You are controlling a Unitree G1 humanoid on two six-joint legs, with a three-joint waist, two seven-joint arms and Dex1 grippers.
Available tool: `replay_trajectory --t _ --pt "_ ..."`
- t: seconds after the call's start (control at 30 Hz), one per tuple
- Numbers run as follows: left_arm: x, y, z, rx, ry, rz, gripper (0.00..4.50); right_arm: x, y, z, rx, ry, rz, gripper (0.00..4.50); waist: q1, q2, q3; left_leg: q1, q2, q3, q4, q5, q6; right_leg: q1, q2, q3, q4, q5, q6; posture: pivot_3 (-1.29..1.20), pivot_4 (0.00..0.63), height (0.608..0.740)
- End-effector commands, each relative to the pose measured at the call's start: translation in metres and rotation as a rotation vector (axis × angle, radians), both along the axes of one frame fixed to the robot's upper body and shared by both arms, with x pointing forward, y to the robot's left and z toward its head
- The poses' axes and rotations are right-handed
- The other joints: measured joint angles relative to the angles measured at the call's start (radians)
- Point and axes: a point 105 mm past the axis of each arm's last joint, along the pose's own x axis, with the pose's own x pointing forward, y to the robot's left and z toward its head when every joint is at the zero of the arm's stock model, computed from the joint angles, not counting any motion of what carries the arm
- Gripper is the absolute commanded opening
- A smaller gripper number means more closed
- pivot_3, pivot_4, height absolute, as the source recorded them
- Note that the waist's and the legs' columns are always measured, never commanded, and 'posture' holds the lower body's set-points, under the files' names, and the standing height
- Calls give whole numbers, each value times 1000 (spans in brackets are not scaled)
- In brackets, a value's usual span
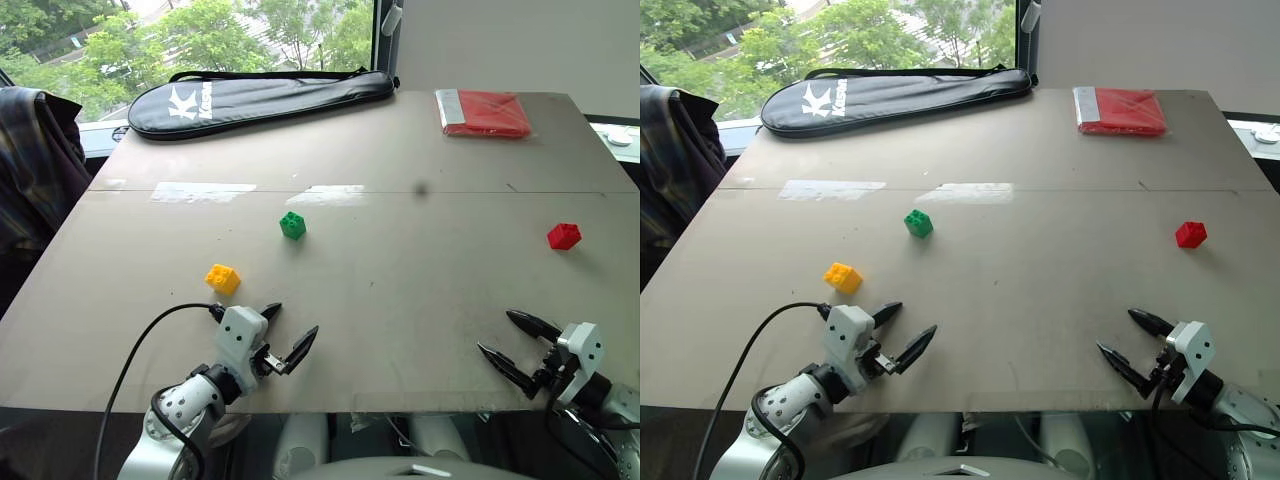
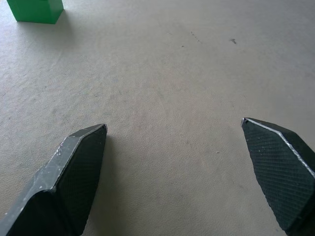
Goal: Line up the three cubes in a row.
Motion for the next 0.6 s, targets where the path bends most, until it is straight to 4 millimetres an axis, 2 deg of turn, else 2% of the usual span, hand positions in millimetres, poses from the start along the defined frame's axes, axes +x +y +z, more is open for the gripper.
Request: replay_trajectory --t 0.03,0.23,0.6 --pt "-2 -5 -5 -27 20 -9 4465 1 -6 4 -17 -11 -2 4500 0 0 0 0 0 0 0 0 0 0 0 0 0 0 0 0 150 708" --pt "-6 -3 -10 -38 15 1 4465 7 -9 6 -23 -15 4 4500 -1 0 0 0 0 0 0 0 0 0 0 0 0 0 0 0 150 708" --pt "-1 -5 -5 -40 -2 1 4465 13 -6 9 -11 -26 0 4500 -1 0 0 0 0 0 0 0 0 0 0 0 0 0 0 0 150 708"
